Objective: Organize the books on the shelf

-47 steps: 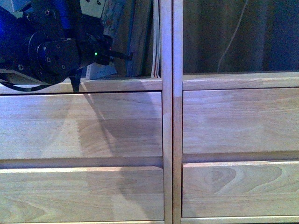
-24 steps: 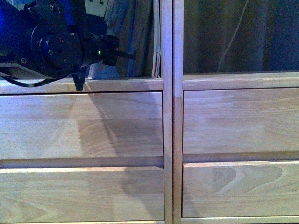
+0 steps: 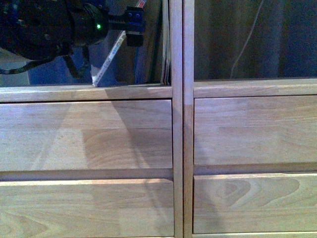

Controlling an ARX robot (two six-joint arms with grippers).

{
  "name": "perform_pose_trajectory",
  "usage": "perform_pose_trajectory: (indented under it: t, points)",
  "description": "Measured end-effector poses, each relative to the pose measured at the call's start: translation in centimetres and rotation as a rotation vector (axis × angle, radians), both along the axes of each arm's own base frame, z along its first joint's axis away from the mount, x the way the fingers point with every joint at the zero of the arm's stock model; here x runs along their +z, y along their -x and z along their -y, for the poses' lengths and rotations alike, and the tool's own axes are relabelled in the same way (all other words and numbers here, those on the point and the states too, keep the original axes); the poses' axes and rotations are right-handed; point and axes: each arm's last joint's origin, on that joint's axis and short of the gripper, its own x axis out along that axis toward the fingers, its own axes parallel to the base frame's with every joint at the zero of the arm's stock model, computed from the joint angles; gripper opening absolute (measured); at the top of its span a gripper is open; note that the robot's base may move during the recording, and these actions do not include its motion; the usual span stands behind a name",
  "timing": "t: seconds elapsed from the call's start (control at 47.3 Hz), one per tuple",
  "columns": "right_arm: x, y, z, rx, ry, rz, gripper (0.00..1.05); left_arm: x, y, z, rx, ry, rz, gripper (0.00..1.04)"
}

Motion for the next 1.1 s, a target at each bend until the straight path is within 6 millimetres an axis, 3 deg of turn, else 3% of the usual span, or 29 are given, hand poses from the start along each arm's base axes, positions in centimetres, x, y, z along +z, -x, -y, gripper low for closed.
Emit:
perform_pose_trajectory:
  t: [0.232,0.38,0.549,0.676,0.718,0.782,0.887,0.972,1.099]
  points:
    - [0.0,0.0,0.0,0.000,0.000,0.000,0.98,0.6,4.3,-2.4,-0.004,0.092,-0.004,0.97]
    - [0.0,0.0,0.0,0.000,0.000,0.000,0.98,0.3,8.1,-4.6,-0.002,0.105,0.028,0.97]
    - [0.0,0.0,0.0,0.000,0.000,0.000,0.98,-0.9,14.0,-6.9,-0.085,0.112,0.017,0.97]
    - [0.0,0.0,0.0,0.000,0.000,0.000,0.98,-1.2,16.8,-7.7,-0.124,0.155,0.011,0.97]
    - [0.0,0.0,0.0,0.001,0.000,0.000,0.98,-1.0,17.0,-7.8,-0.059,0.163,-0.041,0.93]
    - [0.0,0.0,0.0,0.000,0.000,0.000,0.98,-2.5,17.9,-8.6,0.101,0.152,-0.211,0.81]
    - [-0.4,0.1,-0.3,-0.240,0.039,-0.080,0.88,-5.1,19.3,-9.5,0.142,0.130,-0.290,0.66]
    - [-3.3,0.8,-0.6,-0.476,0.267,-0.180,0.71,-7.8,20.9,-10.5,0.155,0.124,-0.309,0.49]
    - [-6.8,1.6,-1.1,-0.575,0.456,-0.173,0.45,-10.4,23.1,-11.4,0.150,0.123,-0.308,0.22]
